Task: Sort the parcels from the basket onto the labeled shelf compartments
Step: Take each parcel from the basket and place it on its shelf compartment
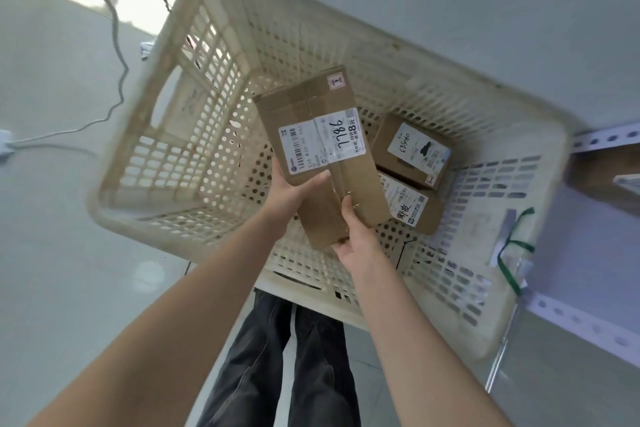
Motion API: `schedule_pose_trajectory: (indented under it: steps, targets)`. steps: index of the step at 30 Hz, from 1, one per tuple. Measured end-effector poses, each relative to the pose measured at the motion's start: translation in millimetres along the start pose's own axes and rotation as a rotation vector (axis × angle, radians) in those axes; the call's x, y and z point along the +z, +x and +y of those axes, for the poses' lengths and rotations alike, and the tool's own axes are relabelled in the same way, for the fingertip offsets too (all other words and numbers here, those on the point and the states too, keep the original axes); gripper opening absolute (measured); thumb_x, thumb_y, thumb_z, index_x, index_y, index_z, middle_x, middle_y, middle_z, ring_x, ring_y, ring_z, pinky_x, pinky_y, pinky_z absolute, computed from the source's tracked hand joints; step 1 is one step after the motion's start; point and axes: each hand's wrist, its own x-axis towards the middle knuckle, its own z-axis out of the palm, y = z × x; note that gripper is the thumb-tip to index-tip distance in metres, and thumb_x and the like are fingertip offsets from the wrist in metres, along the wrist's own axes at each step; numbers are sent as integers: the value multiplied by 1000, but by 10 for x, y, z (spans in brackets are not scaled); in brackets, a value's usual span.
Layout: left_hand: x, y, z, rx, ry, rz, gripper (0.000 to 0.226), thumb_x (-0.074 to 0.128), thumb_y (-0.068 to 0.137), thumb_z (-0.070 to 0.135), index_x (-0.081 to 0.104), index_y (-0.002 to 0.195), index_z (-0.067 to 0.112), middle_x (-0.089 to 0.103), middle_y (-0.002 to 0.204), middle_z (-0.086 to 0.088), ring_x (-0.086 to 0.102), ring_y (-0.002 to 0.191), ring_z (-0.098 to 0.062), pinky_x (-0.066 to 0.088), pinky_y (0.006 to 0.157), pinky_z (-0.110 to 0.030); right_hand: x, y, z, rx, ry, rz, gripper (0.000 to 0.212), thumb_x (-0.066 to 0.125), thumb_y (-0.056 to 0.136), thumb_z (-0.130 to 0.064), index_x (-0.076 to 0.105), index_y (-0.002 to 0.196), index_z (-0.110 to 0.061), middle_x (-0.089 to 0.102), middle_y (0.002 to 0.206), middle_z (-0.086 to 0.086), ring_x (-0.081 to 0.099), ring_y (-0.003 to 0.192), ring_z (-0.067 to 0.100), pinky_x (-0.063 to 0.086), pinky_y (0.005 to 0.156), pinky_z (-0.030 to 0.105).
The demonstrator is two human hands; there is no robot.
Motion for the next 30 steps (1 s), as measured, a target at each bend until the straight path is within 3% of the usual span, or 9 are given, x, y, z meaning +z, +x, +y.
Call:
schedule_pose_trajectory:
  steps: [2,6,10,12,14,18,21,26,30]
  targets:
    - [32,26,-25,40,-35,24,82,85,68,32,43,138,24,65,124,6,64,112,-12,49,100,-44,8,-20,43,3,8,-20,60,82,67,-31,57,116,-9,65,120,15,60,115,30,55,88,46]
    - [-27,120,20,-6,-30,-24,76,86,67,37,49,133,27,67,121,6,64,111,-15,51,96,-41,-46,-70,35,34,28,-95,43,77,78,-23,56,114,-12,64,122,14,59,115,27,52,86,39]
    - [-72,165,174,5,-4,-20,64,80,76,28,50,133,24,67,119,5,65,106,-12,53,84,-30,-176,-72,-147,52,-47,-129,67,74,81,-34,46,137,-10,53,131,16,48,125,30,42,105,45]
    - [-113,169,238,2,4,-33,63,79,76,28,51,132,24,67,119,5,66,106,-12,55,86,-31,-300,-7,-251,-9,-160,-47,96,78,77,-41,23,153,-18,32,152,14,31,141,32,30,116,50]
    - [-150,171,282,-9,31,-58,60,78,77,28,52,131,26,68,118,6,66,104,-10,55,80,-27,-395,45,-352,-113,-263,-4,108,79,75,-46,9,156,-29,17,161,5,20,148,27,21,119,50]
    - [-138,153,288,-43,65,-111,67,82,69,31,53,130,25,69,116,5,68,103,-12,56,83,-30,-350,74,-558,-229,-396,-163,112,74,68,-60,10,156,-33,15,163,-6,12,150,19,10,118,52]
    - [-57,104,270,-70,80,-135,64,82,72,26,53,129,25,70,114,4,69,98,-11,58,81,-29,-177,23,-648,-287,-495,-264,119,76,60,-69,14,155,-35,25,160,-7,21,147,18,14,119,53]
    - [77,-26,289,-21,46,-86,63,80,76,22,51,131,23,70,112,3,71,92,-8,56,68,-19,-41,-89,-657,-348,-592,-242,84,78,75,-50,39,145,-27,51,137,-9,42,127,13,30,108,40]
    - [167,-187,376,26,27,-74,69,83,74,23,48,134,23,68,116,3,69,100,-10,57,73,-22,-53,-284,-732,-409,-584,-230,60,79,79,-38,47,128,-26,57,110,-16,50,116,11,37,97,31]
